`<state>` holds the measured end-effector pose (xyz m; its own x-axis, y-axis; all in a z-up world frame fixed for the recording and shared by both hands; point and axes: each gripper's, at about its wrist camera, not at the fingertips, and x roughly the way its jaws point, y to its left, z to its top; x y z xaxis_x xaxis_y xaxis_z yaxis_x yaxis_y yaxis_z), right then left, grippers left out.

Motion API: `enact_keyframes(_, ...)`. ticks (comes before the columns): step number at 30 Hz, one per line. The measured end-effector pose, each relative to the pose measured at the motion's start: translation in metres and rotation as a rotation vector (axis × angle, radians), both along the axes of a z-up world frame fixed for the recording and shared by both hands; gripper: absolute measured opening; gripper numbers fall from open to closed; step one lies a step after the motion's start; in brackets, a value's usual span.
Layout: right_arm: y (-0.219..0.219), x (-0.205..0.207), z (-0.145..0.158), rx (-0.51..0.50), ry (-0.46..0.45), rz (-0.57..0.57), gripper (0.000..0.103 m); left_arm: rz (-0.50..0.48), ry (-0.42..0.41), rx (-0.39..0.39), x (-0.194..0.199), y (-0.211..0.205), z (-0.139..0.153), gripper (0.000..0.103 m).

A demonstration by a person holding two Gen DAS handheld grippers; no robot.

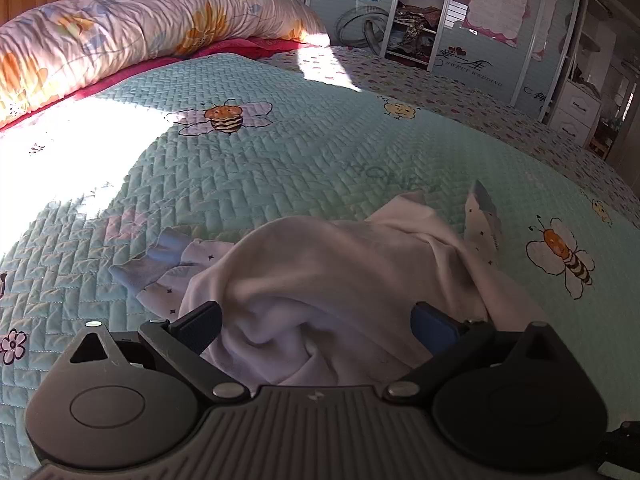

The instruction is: Fold clothes

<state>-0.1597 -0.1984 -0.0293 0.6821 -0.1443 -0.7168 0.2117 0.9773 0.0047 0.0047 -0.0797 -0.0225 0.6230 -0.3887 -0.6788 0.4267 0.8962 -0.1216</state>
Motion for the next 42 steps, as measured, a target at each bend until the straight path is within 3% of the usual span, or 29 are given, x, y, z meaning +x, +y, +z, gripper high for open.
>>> enact_keyframes(6, -0.002, -0.008, -0.007, 0.042, 0.006, -0.022, 0.009, -0.037, 0.007, 0.013, -0.003, -0.012, -0.002, 0.103)
enact_keyframes(8, -0.007, -0.014, -0.008, 0.075, 0.001, -0.043, 0.027, -0.039, 0.009, 0.018, -0.003, -0.014, -0.004, 0.103)
enact_keyframes(10, -0.01, -0.019, -0.008, 0.095, -0.002, -0.061, 0.035, -0.038, 0.013, 0.022, -0.002, -0.016, -0.005, 0.103)
enact_keyframes(16, -0.017, -0.027, -0.002, 0.118, -0.039, -0.089, 0.048, -0.035, 0.027, 0.01, -0.002, -0.021, -0.009, 0.103)
enact_keyframes(19, -0.018, -0.025, 0.0, 0.128, -0.053, -0.096, 0.05, -0.041, 0.02, 0.013, -0.003, -0.025, -0.011, 0.101)
enact_keyframes(21, -0.019, -0.025, 0.0, 0.132, -0.059, -0.103, 0.05, -0.046, 0.013, 0.01, -0.005, -0.026, -0.011, 0.091)
enact_keyframes(23, -0.02, -0.027, 0.0, 0.131, -0.063, -0.112, 0.051, -0.047, 0.008, 0.014, -0.006, -0.027, -0.011, 0.088)
enact_keyframes(31, -0.02, -0.025, 0.004, 0.107, -0.097, -0.106, 0.052, -0.034, 0.023, 0.023, -0.004, -0.026, -0.012, 0.089)
enact_keyframes(35, -0.015, -0.003, 0.008, 0.102, -0.138, -0.054, 0.065, -0.026, 0.047, 0.008, 0.0, -0.022, -0.013, 0.09)
enact_keyframes(39, -0.014, 0.027, 0.002, 0.076, -0.117, -0.047, 0.063, -0.014, 0.061, -0.016, 0.004, -0.019, -0.014, 0.09)
enact_keyframes(40, -0.015, 0.031, -0.001, 0.076, -0.107, -0.044, 0.047, -0.004, 0.067, -0.03, 0.006, -0.016, -0.014, 0.09)
enact_keyframes(41, -0.013, 0.035, -0.002, 0.069, -0.099, -0.033, 0.014, 0.016, 0.072, -0.06, 0.008, -0.01, -0.012, 0.09)
enact_keyframes(42, -0.012, 0.037, -0.004, 0.06, -0.092, -0.021, 0.009, 0.037, 0.076, -0.091, 0.01, -0.004, -0.011, 0.09)
